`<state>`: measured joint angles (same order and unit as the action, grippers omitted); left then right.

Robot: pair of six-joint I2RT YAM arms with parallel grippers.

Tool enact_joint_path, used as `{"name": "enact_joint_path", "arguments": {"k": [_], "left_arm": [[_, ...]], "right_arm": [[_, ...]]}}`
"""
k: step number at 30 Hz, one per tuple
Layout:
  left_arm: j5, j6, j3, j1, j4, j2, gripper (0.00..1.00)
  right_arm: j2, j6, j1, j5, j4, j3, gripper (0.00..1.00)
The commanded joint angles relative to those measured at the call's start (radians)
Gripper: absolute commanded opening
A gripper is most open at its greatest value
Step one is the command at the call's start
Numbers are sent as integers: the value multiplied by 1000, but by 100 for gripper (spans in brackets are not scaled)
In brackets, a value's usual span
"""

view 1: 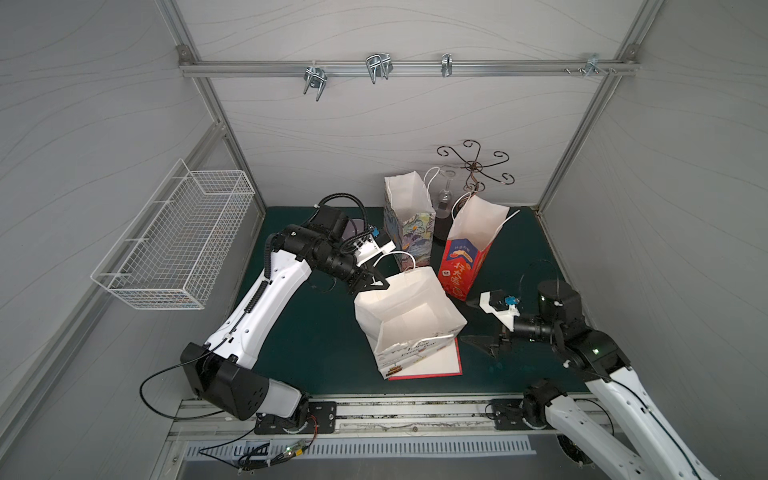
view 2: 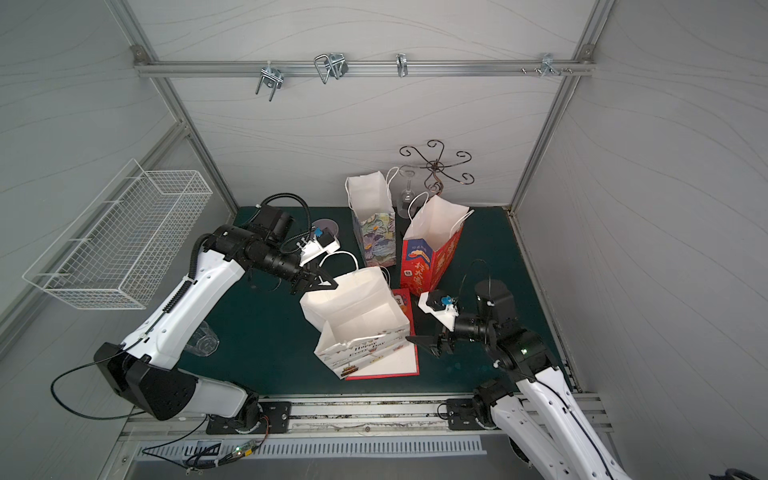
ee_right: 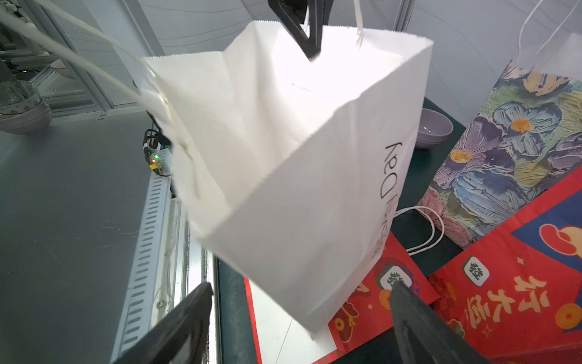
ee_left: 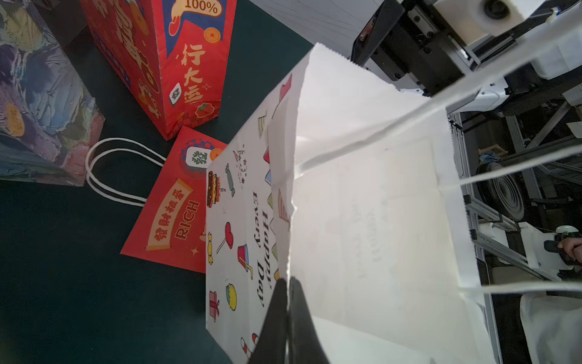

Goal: Put away the paper bag
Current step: Place the paper bag at the center of the board, then press the paper bag at the center of the board.

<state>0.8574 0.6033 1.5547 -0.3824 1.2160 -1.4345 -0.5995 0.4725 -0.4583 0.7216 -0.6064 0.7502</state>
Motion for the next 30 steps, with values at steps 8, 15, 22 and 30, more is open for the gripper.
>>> {"name": "enact_joint_path", "arguments": {"k": [8, 15, 22, 30], "left_arm": [[56, 61, 45, -13, 18, -35, 0], [68, 22, 39, -17, -49, -59, 0], [54, 2, 14, -27, -111, -67, 0], [52, -13, -1, -27, -141, -66, 0]], "right_arm": [[-121, 17, -73, 58, 74, -12, 86], [-246, -26, -165, 36, 229, -11, 81], [-274, -138, -185, 19, 434, -86, 77], [-306, -135, -211, -34, 456, -91, 68]]}}
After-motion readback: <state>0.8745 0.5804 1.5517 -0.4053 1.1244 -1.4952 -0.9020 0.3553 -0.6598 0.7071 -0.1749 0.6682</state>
